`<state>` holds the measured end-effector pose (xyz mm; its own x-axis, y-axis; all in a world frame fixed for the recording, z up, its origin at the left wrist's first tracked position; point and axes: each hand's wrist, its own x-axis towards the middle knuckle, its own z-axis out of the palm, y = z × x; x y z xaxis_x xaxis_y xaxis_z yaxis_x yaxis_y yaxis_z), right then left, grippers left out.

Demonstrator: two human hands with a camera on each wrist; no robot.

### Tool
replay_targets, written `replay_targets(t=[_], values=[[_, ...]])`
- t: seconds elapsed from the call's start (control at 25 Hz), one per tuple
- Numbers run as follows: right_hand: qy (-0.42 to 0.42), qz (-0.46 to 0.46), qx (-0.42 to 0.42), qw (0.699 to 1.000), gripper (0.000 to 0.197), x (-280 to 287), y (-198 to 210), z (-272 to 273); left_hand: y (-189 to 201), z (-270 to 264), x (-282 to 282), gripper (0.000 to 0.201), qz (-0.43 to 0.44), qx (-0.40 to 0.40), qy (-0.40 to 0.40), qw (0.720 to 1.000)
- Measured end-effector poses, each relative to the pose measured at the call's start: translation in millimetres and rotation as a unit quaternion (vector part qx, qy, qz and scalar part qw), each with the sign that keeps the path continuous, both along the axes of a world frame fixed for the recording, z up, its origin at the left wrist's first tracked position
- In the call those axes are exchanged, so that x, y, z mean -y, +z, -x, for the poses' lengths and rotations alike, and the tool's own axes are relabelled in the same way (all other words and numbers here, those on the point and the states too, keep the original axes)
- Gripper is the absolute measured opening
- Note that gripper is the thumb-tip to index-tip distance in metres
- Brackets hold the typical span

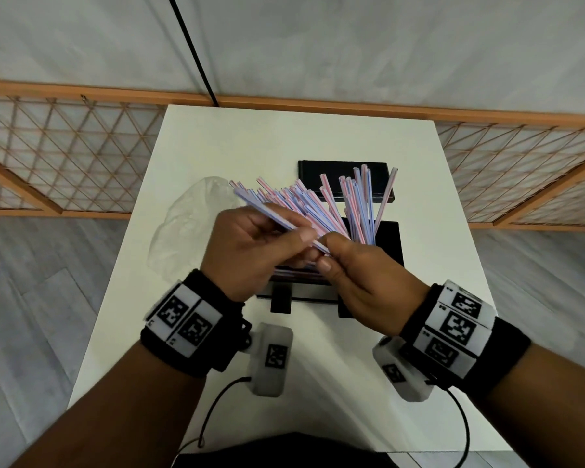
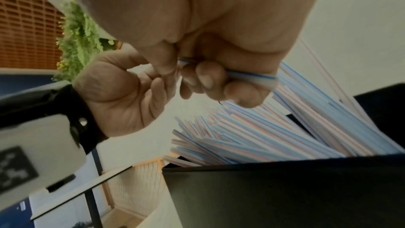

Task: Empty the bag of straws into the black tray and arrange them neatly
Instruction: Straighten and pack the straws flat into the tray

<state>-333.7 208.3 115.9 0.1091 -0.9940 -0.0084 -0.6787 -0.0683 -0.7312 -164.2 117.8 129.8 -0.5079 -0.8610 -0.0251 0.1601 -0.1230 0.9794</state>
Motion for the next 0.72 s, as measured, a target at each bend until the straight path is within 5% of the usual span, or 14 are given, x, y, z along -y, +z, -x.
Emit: replay_targets(t=[0.16, 0.32, 0.48, 0.56, 0.64, 0.72], values=[[-0.044, 0.006, -0.08, 0.996, 0.021, 9.2, -11.9, 5.0, -3.6, -7.9, 16.3, 0.014, 0.04, 0.058, 0.112, 0.991], [-0.062, -0.021, -0.174, 0.983, 0.03, 13.2, -27.1, 13.4, -23.7, -10.5, 18.5, 0.015, 0.149, 0.284, 0.054, 0.946], [-0.242, 0.027, -0.144, 0.959, 0.031, 10.5, -11.2, 44.2, -34.8, -14.9, 19.3, 0.012, 0.271, 0.309, 0.067, 0.909], [-0.335, -0.011, -0.133, 0.933, 0.05, 16.5, -1.6, 62.3, -35.3, -16.8, 23.8, 0.027, 0.348, 0.324, 0.138, 0.869], [-0.341, -0.131, -0.138, 0.921, 0.081, 27.5, 1.9, 70.1, -38.5, -19.1, 32.1, 0.048, 0.312, 0.333, 0.219, 0.863], [-0.303, -0.211, -0.119, 0.922, 0.092, 38.7, -2.0, 66.7, -38.6, -14.8, 37.9, 0.064, 0.144, 0.282, 0.269, 0.91]])
